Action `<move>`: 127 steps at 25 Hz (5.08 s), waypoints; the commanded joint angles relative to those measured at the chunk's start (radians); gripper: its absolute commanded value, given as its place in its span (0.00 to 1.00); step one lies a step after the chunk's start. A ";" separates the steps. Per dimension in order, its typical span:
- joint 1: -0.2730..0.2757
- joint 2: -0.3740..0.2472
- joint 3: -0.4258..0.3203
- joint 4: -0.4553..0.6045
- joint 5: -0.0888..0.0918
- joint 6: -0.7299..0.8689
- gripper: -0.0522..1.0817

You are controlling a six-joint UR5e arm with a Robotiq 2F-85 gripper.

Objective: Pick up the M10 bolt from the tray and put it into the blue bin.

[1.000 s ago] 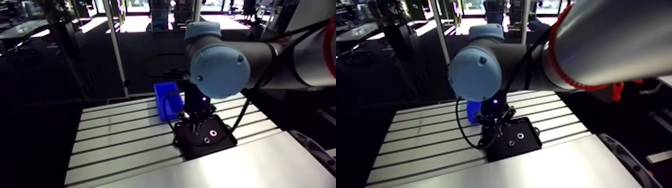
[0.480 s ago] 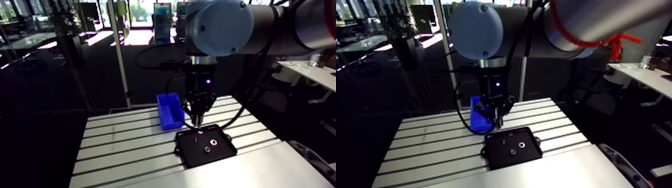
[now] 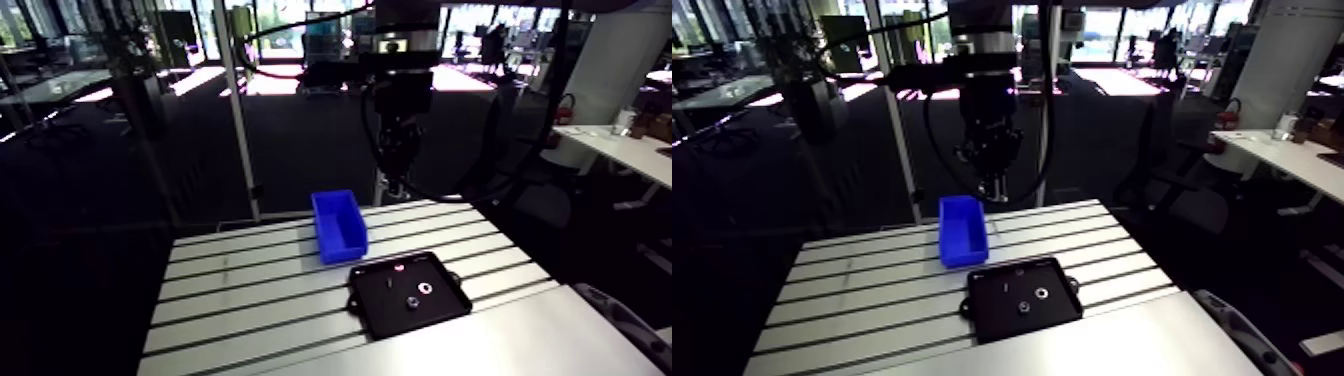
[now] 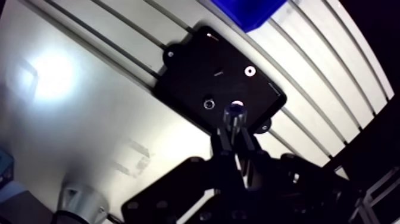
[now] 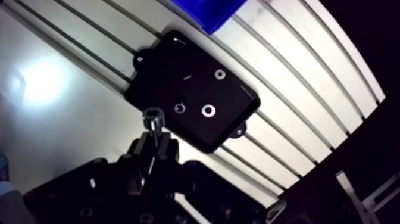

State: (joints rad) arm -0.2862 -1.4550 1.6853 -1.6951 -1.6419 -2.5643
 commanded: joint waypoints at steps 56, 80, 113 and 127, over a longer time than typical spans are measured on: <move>0.140 0.424 -0.187 -0.344 0.015 -0.651 0.94; 0.140 0.503 -0.178 -0.375 -0.022 -0.632 0.94; 0.145 0.519 -0.131 -0.443 -0.054 -0.620 0.05; 0.157 0.335 -0.250 -0.179 -0.034 -0.439 0.05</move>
State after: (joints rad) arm -0.1401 -1.0556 1.4927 -1.9843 -1.6773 -3.1509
